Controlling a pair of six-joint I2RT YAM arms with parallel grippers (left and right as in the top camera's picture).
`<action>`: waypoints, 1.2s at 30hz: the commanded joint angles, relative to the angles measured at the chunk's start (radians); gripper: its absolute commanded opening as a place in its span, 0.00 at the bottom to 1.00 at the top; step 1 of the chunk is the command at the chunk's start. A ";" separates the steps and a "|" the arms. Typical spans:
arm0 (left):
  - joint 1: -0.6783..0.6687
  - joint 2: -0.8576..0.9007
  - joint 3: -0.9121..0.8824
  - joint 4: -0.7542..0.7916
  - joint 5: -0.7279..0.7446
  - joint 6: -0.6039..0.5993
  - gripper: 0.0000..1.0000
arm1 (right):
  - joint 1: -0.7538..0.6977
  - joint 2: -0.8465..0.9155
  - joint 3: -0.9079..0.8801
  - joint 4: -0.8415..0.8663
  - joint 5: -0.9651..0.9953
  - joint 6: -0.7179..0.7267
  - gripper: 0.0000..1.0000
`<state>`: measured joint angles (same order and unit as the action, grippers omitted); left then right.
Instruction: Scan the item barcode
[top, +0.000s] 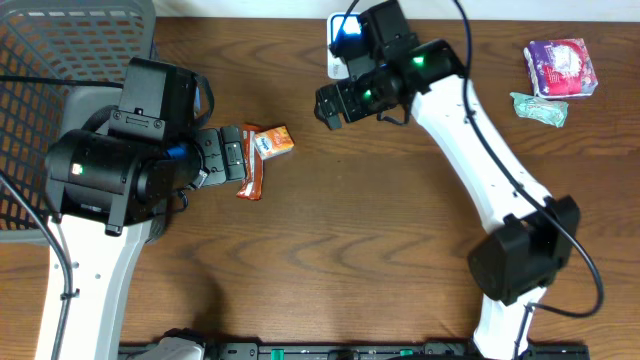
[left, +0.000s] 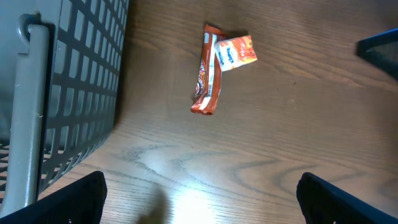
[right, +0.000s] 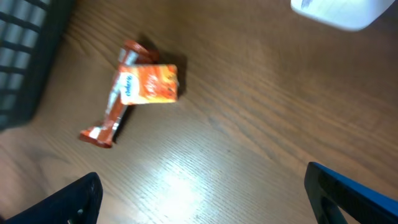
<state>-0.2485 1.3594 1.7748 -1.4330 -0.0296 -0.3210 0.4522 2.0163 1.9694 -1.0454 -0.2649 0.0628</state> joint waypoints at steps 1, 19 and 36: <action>0.003 -0.001 0.000 -0.002 -0.005 -0.013 0.98 | 0.005 0.037 -0.004 -0.028 0.028 -0.016 0.99; 0.003 -0.001 0.000 -0.002 -0.005 -0.013 0.98 | -0.174 0.037 -0.003 -0.057 0.027 0.071 0.99; 0.003 0.021 -0.033 0.218 -0.005 0.051 0.98 | -0.169 0.037 -0.003 -0.057 0.027 0.071 0.99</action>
<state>-0.2485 1.3598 1.7664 -1.2732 -0.0296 -0.3103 0.2745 2.0659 1.9652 -1.1019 -0.2348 0.1249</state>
